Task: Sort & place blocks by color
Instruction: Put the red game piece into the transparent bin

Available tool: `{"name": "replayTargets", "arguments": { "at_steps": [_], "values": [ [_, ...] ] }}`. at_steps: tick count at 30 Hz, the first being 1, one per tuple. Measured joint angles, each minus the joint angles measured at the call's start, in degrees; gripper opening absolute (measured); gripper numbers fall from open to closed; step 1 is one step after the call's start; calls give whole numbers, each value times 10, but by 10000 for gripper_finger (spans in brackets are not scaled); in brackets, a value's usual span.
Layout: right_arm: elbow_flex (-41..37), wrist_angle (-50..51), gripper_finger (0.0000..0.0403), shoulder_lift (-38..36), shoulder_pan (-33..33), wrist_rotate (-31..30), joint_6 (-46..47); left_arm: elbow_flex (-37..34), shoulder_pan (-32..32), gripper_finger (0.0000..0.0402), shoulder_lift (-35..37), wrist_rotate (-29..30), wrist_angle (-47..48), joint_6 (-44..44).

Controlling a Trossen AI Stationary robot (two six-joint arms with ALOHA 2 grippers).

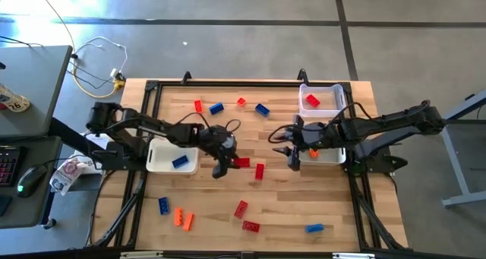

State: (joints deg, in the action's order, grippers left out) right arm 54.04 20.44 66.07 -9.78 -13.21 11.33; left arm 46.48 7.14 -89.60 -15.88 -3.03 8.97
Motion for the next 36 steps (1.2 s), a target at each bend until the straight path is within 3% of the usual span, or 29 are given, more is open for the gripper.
{"name": "replayTargets", "arguments": {
  "at_steps": [5,9,15,23,36],
  "values": [
    [0,-36,174,11,0,-1,-81,0,11,111,35,-47,-8,22],
    [0,-82,174,23,0,5,-146,0,23,112,53,-126,-22,76],
    [0,-132,174,45,0,84,-209,0,38,112,56,-224,-67,152],
    [0,-222,174,101,0,109,-266,0,45,113,56,-227,-113,224],
    [0,-289,174,161,0,147,-313,-1,44,113,55,-235,-136,253]
  ]
}}
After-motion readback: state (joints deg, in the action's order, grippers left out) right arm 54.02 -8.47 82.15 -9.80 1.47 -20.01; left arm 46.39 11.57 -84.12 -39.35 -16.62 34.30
